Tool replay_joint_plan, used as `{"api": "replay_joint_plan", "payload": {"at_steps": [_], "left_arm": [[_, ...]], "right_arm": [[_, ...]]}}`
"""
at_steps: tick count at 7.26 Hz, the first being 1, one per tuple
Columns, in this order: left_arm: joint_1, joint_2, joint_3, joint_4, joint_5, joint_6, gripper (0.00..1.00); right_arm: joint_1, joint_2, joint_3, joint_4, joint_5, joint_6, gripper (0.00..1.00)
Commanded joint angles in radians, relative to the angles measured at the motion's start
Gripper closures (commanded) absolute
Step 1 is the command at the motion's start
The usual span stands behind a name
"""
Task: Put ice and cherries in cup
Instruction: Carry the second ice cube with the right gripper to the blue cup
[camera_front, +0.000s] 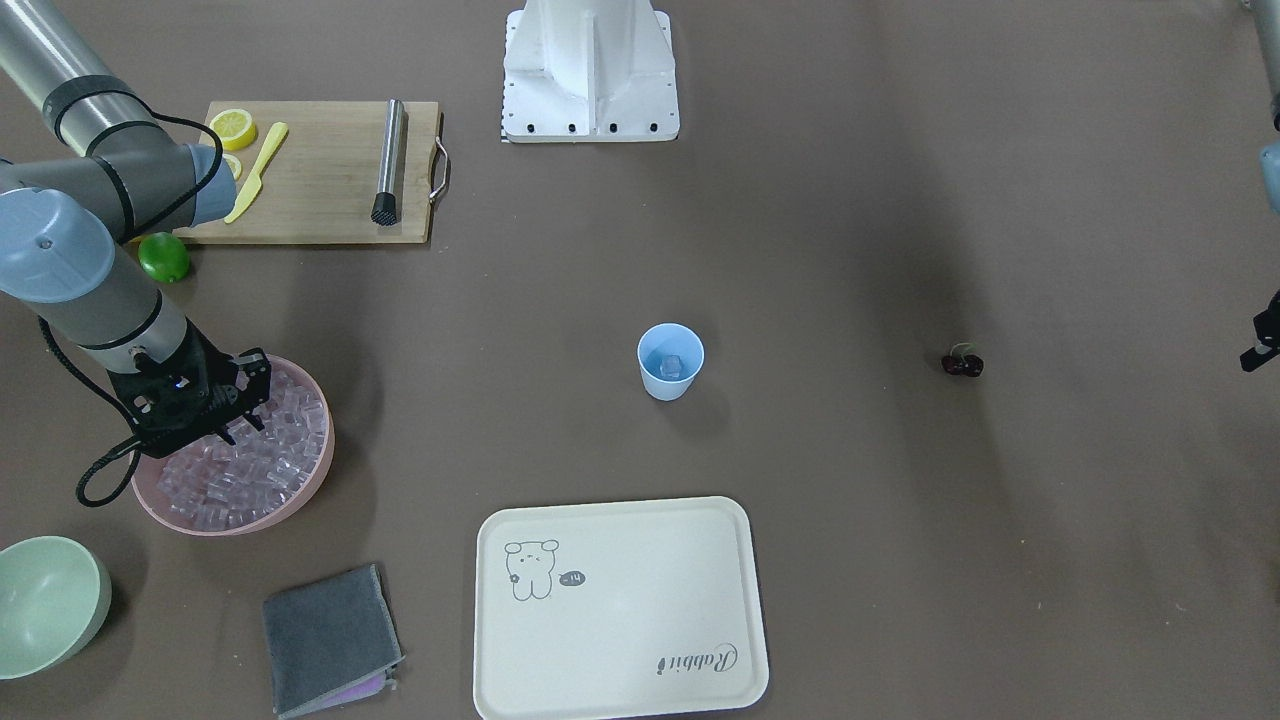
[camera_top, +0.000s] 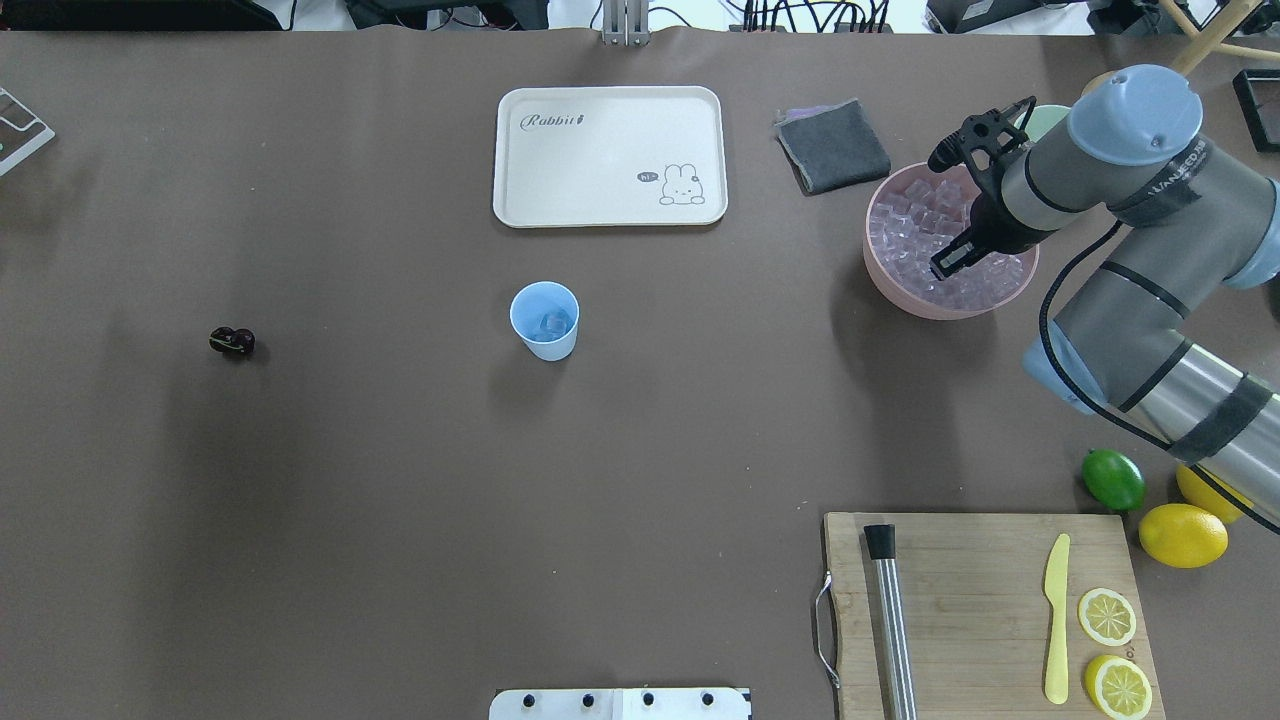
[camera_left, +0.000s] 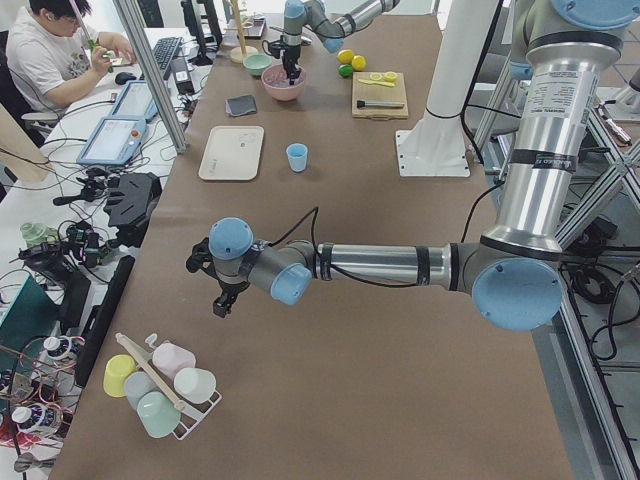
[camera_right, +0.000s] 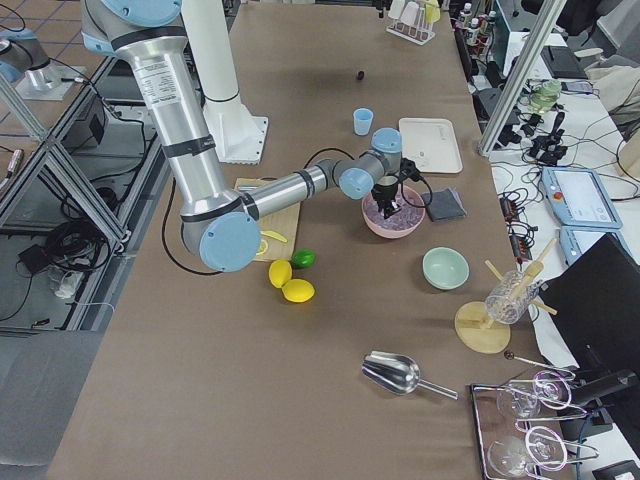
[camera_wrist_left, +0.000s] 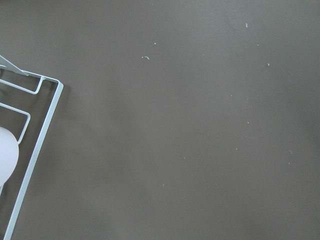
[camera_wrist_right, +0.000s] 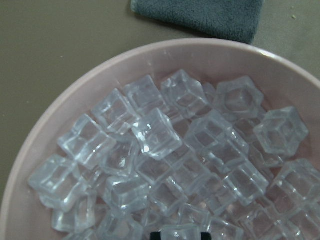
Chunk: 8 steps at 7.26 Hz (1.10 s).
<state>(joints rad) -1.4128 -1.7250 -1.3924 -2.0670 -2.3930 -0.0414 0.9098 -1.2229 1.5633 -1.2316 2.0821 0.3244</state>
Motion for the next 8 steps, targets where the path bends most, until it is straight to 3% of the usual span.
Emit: {"api": "replay_joint_plan", "payload": {"at_steps": [1,3,5,6,8], "left_arm": [[0.0,0.001,0.0,-0.001,0.0,0.0,0.02],[0.002,-0.002,-0.002,0.001,0.0,-0.002,0.02],[0.024,-0.027,-0.019,-0.001,-0.002,-0.041,0.02],[0.056,-0.028,-0.02,-0.031,-0.002,-0.054,0.02],[0.122,-0.03,-0.02,-0.117,-0.002,-0.11,0.02]], "right_arm": [[0.02,0.013,0.056,-0.02,0.047,0.077,1.0],[0.008,0.134,0.072,-0.096,0.075,0.209,1.0],[-0.09,0.318,0.078,-0.202,0.056,0.443,1.0],[-0.18,0.395,0.064,-0.244,-0.07,0.526,1.0],[-0.302,0.558,-0.039,-0.247,-0.186,0.694,1.0]]}}
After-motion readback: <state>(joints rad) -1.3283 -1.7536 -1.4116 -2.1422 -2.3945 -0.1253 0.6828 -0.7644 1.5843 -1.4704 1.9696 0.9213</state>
